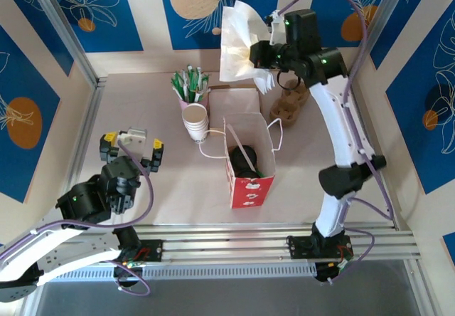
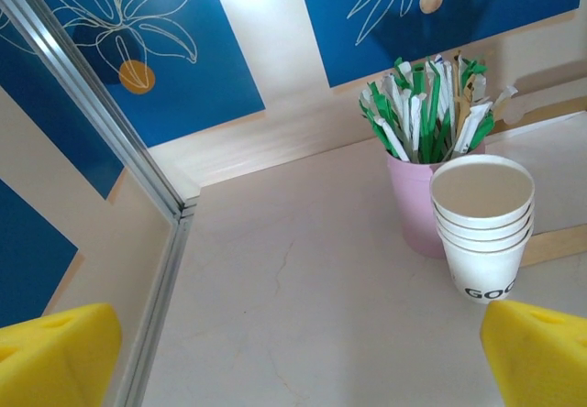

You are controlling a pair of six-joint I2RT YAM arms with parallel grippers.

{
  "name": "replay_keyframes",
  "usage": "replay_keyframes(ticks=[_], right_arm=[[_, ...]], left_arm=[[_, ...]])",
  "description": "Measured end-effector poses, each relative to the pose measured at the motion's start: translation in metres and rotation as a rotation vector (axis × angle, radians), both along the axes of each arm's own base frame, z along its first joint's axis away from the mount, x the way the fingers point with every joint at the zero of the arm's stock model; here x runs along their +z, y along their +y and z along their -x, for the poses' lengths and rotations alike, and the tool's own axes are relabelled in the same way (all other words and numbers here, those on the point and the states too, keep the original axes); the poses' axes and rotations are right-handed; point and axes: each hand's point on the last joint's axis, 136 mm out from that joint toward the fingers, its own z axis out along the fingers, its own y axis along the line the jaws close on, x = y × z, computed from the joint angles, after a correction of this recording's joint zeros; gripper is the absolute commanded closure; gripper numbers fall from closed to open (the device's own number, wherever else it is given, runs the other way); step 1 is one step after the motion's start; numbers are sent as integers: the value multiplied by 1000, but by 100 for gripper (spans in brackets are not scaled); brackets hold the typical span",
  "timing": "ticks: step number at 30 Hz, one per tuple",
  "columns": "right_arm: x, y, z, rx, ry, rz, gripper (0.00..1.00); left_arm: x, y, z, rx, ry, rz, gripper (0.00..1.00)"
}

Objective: Pack the takeout coffee

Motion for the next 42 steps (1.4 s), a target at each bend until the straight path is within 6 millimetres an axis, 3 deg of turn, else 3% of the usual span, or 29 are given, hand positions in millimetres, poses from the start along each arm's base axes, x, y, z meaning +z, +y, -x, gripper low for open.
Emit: replay_keyframes(ticks=[3,7,10,15,25,42], right_arm=[[1,9,44,47,4,9,100],[-27,14,107,112,62,27,100],[-55,4,136,109,113,53,100],[-96,0,166,115,193,87,100],[-148,8,182,92,287,202,100],[-197,2,181,10,354,443,99]], left_arm=[[-1,1,0,6,-1,-7,0],[0,2,0,13,-3,-12,0],[-1,2,-1,15,-2,-17,0],[-7,-3,-4,19,13,-45,0],[-13,-6,-7,31,24,-81,0],[-20,-10,-11,37,42,-137,0]])
